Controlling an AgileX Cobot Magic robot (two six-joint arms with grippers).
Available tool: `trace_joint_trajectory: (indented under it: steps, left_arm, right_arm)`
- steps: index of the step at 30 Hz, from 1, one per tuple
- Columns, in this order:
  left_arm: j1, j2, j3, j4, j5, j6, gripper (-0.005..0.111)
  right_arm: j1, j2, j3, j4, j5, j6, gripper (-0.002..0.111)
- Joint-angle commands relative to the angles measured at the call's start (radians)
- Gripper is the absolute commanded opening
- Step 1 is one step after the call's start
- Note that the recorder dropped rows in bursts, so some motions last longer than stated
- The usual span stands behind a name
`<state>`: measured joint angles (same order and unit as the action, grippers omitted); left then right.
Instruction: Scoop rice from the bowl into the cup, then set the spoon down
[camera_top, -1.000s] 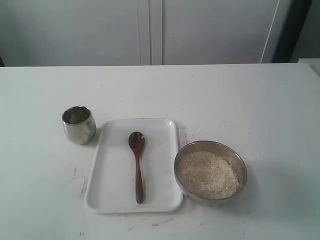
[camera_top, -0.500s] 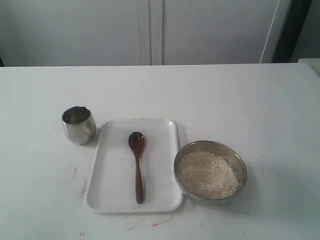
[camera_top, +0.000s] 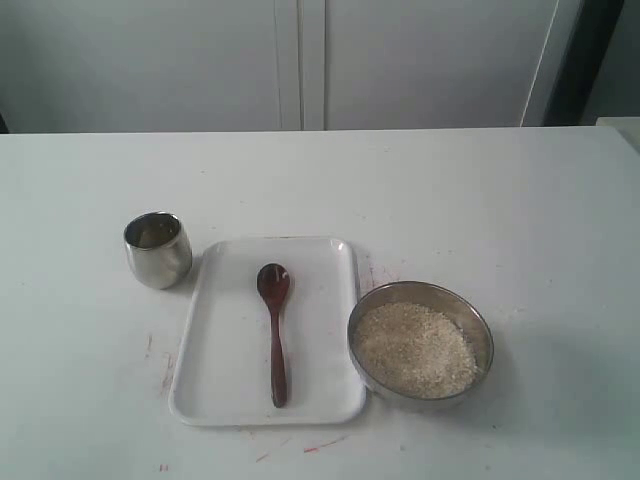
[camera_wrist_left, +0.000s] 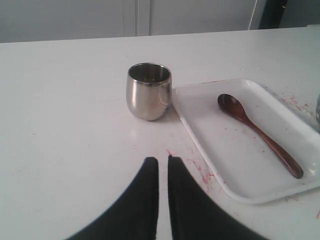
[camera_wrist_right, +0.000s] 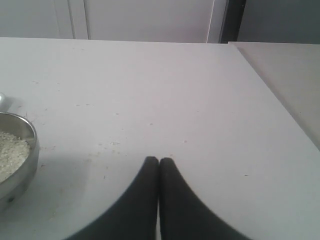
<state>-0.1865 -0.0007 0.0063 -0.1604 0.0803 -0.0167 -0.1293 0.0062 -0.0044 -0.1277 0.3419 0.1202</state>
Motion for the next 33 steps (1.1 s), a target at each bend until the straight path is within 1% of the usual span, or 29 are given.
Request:
trace_joint_trajectory:
  steps: [1,33]
  left_arm:
    - [-0.001,0.001,-0.006,-0.01,-0.004,-0.002,0.014]
    - [-0.001,0.001,-0.006,-0.01,-0.004,-0.002,0.014]
  right_arm:
    - [0.001,-0.006,0.004,-0.003,0.0,-0.011,0.0]
    - [0.001,-0.006,0.004,-0.003,0.0,0.014,0.0]
